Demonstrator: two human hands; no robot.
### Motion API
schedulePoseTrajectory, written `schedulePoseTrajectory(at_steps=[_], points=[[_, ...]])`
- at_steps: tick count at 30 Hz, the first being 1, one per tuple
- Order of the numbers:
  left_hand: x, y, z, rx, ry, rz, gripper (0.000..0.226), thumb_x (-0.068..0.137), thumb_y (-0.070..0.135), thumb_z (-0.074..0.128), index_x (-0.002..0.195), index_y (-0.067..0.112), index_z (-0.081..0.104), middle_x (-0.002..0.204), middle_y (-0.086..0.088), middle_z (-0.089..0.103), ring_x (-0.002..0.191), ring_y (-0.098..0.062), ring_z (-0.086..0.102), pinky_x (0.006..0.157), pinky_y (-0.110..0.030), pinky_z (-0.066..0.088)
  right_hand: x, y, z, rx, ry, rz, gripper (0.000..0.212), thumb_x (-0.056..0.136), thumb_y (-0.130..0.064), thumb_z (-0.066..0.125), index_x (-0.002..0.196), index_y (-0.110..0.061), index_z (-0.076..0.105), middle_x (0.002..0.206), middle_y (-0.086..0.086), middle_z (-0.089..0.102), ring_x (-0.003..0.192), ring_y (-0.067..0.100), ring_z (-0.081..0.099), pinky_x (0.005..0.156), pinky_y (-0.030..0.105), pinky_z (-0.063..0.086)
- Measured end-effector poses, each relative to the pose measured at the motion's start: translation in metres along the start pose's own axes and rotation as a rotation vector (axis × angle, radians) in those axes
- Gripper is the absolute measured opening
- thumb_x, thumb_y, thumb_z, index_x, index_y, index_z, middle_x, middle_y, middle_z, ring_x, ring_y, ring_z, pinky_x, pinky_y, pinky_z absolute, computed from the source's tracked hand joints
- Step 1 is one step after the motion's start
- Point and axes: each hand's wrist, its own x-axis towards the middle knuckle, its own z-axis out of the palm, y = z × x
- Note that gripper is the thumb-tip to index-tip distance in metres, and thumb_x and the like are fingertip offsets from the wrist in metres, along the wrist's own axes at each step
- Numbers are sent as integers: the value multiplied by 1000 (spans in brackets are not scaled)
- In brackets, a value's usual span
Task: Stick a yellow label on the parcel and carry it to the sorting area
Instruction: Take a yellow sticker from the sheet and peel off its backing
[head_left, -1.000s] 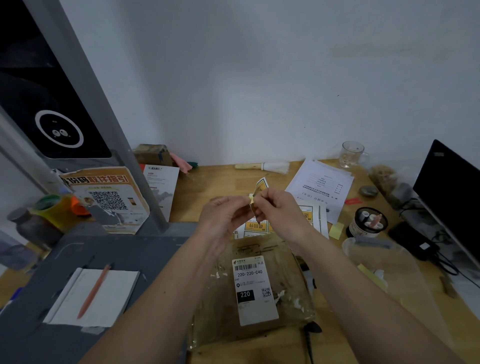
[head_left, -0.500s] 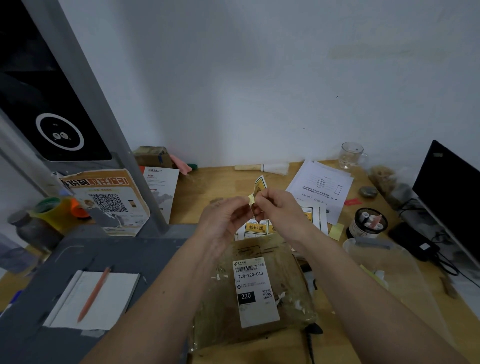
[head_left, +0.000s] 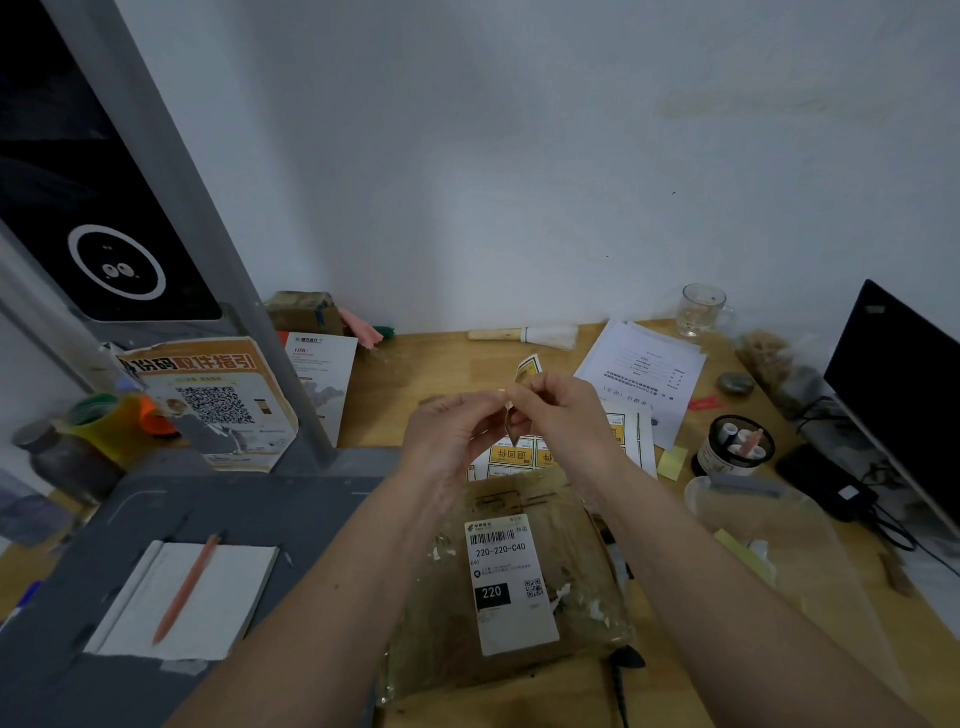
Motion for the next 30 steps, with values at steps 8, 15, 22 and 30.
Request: schedulePoseTrajectory(at_steps=[8, 15, 22, 30], points=[[1, -2, 0, -60, 9, -50, 6, 79, 3, 70, 82, 0, 67, 86, -14, 66, 90, -27, 63, 81, -33, 57, 4, 8, -3, 38, -32, 21, 22, 92, -10, 55, 91, 11, 61, 72, 11, 60, 65, 17, 58, 75, 35, 54], [1, -4, 1, -137, -7, -97, 11, 79, 4, 70, 89, 2, 67, 89, -13, 65, 86, -21, 63, 77, -28, 59, 2, 10, -4, 174, -81, 57, 16, 93, -8, 53, 80, -1, 61, 74, 12, 57, 68, 17, 55, 72, 28, 51], [2, -7, 4, -221, -13, -122, 7, 78, 2, 70, 84, 2, 66, 88, -13, 63, 90, -24, 60, 90, -36, 55, 3, 13, -7, 237, -94, 54, 14, 93, -7, 52, 92, 4, 61, 76, 14, 57, 70, 19, 55, 74, 31, 49], [-1, -7, 6, -258, -9, -126, 10, 78, 2, 69, 87, 1, 65, 96, -16, 60, 92, -25, 59, 80, -33, 59, 0, 12, -7, 251, -90, 51, 15, 93, -6, 52, 79, -2, 58, 73, 11, 58, 69, 19, 56, 71, 27, 51]])
